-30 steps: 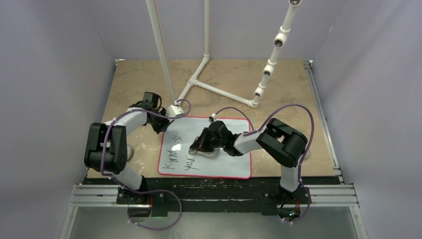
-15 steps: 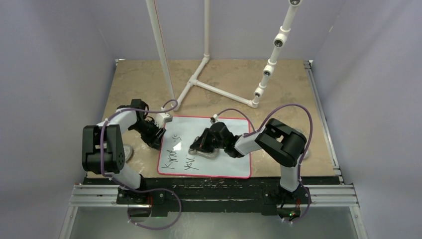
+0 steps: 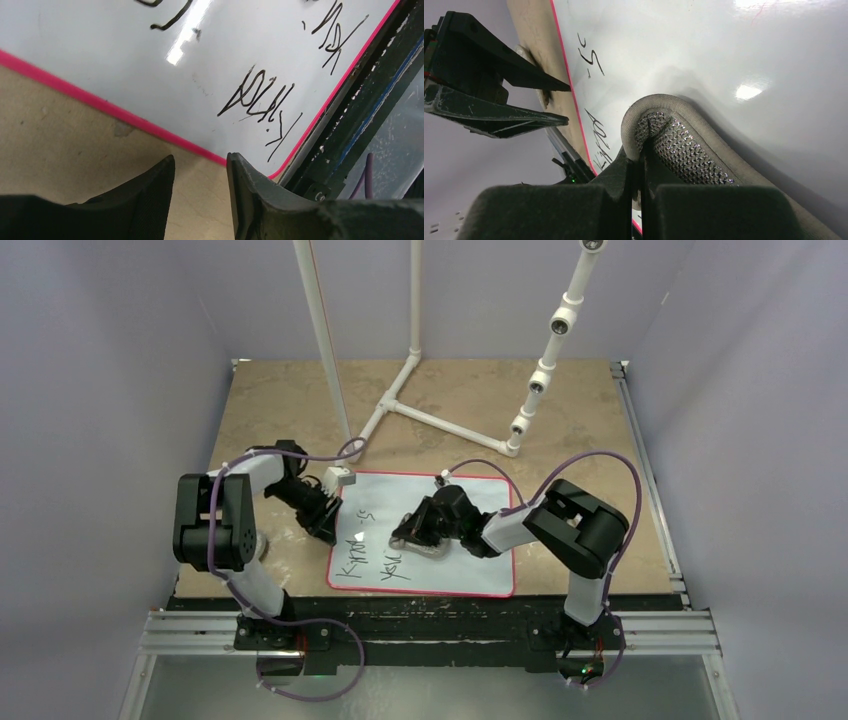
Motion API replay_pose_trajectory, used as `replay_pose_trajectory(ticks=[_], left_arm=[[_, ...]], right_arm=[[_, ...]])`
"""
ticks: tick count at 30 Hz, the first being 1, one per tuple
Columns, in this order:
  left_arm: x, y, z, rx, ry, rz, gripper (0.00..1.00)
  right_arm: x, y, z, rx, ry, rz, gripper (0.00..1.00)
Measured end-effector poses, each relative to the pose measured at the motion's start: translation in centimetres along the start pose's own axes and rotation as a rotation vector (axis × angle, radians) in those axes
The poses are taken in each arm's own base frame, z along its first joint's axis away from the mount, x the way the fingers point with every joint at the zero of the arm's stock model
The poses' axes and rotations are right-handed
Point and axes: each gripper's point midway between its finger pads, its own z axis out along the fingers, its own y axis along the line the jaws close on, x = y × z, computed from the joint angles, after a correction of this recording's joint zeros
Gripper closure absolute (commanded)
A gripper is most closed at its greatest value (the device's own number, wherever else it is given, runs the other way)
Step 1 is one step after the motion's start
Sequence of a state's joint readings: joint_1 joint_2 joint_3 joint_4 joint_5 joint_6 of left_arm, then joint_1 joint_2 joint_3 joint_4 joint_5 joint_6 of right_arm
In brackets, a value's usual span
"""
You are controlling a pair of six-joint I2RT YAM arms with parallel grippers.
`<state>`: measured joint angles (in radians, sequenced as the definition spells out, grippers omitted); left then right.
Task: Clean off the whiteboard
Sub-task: Hold the whiteboard at the center of the board.
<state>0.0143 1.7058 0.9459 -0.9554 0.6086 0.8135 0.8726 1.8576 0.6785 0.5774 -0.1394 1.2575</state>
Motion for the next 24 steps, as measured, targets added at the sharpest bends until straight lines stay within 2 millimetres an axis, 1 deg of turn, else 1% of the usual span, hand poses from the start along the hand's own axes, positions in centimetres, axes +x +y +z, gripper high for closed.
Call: replay_pose_trajectory(ticks=[4,10,12,16,19,21,24], left_arm=[[-0.8,-0.4,0.9,-0.007,0.012,0.016,0.69],[-1.0,0.5,1.1,-0.073,0.013,-0.038,0.85],[-1.1,0.7,1.2,-0.094,0.015,-0.049,0.89],[-1.1,0.7,1.3,-0.129,0.038,-0.059,0.92],[-1.0,0.7,1.4,-0.152,0.064,-0.06,0.94],[-1.0,0.8,1.4,-0.162,0.08,-0.067,0.95],[-1.0,0.8,1.3,-0.174,0.084,-0.065,0.97]], right_arm=[[-0.1,0.0,0.0,0.005,0.001,0.002,1.0],[-0.4,0.2,-0.1,0.011,-0.013,0.002,1.0],[-0.5,0.2,-0.1,0.017,-0.015,0.002,1.0],[-0.5,0.5,0.1,0.043,-0.012,0.002,1.0],[-0.1,1.6,1.3,0.057,-0.01,-0.015,1.0],[0.2,3.2,3.1,0.044,-0.009,-0.039,1.0],[1.2,5.3,5.5,0.013,0.014,-0.083,1.0]])
